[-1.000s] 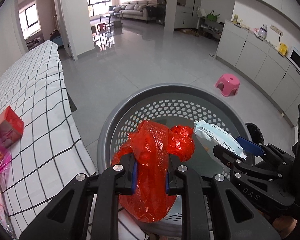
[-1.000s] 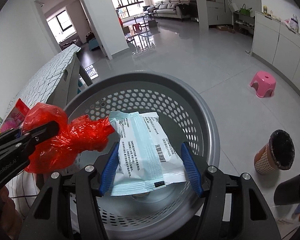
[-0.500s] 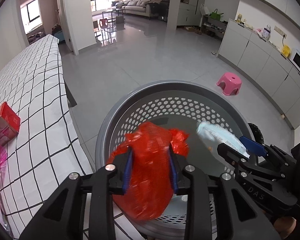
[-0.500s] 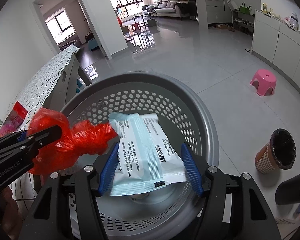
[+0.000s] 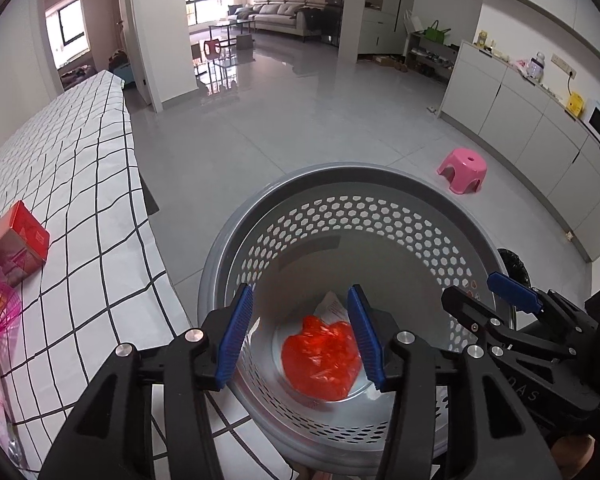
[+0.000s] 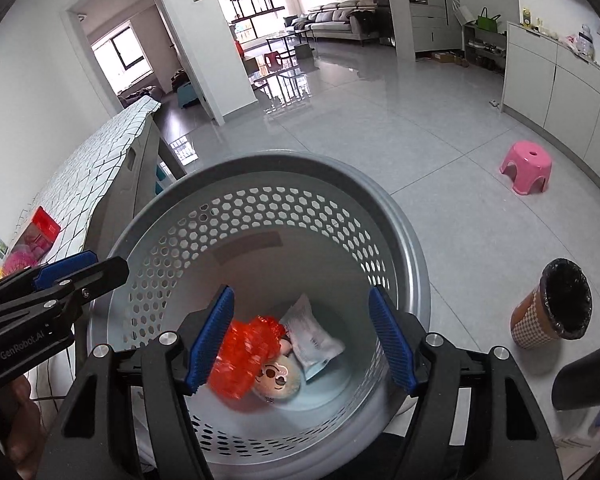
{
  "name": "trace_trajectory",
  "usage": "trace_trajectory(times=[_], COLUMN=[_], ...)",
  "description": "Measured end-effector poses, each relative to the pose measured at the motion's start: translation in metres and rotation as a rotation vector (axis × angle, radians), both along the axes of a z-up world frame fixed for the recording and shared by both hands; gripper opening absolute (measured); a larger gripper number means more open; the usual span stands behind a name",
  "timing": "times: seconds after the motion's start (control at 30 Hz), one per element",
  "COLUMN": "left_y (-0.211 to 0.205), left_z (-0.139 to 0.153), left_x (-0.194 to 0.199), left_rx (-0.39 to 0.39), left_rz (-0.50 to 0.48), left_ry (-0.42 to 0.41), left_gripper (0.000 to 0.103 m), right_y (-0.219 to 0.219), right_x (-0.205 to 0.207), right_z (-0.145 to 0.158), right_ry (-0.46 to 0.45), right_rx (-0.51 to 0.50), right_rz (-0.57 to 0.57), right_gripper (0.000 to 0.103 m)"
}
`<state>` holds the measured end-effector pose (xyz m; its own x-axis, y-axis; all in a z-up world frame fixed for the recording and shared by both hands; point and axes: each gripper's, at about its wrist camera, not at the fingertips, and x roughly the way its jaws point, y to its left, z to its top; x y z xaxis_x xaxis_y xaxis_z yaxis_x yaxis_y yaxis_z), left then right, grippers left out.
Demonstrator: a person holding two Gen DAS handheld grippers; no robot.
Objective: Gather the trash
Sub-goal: 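Carry bag and packet over the grey basket and open both tools, then move both open tools back toward the table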
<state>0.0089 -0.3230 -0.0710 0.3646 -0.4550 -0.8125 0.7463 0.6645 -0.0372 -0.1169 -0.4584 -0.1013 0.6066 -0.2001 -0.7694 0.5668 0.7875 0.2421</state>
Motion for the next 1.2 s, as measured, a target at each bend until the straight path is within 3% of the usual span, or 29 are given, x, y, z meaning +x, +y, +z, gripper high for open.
trace_trajectory(times=[0.77,1.2], left_y=[0.035,0.115], left_z=[0.03,0.063], left_x=[-0.018,-0.013], left_rx=[-0.049,-0.1], left_rz=[0.028,0.177], left_ry=[-0.056,-0.156], left_gripper=[0.05,0.056], right_y=[0.03,0.089], right_x=[-0.017,0.0], right_z=[0.029,0.057], right_ry=[-0.046,-0.104], right_rx=[-0.041,-0.084], right_rz=[0.014,0.141], right_gripper=[0.067,0.067])
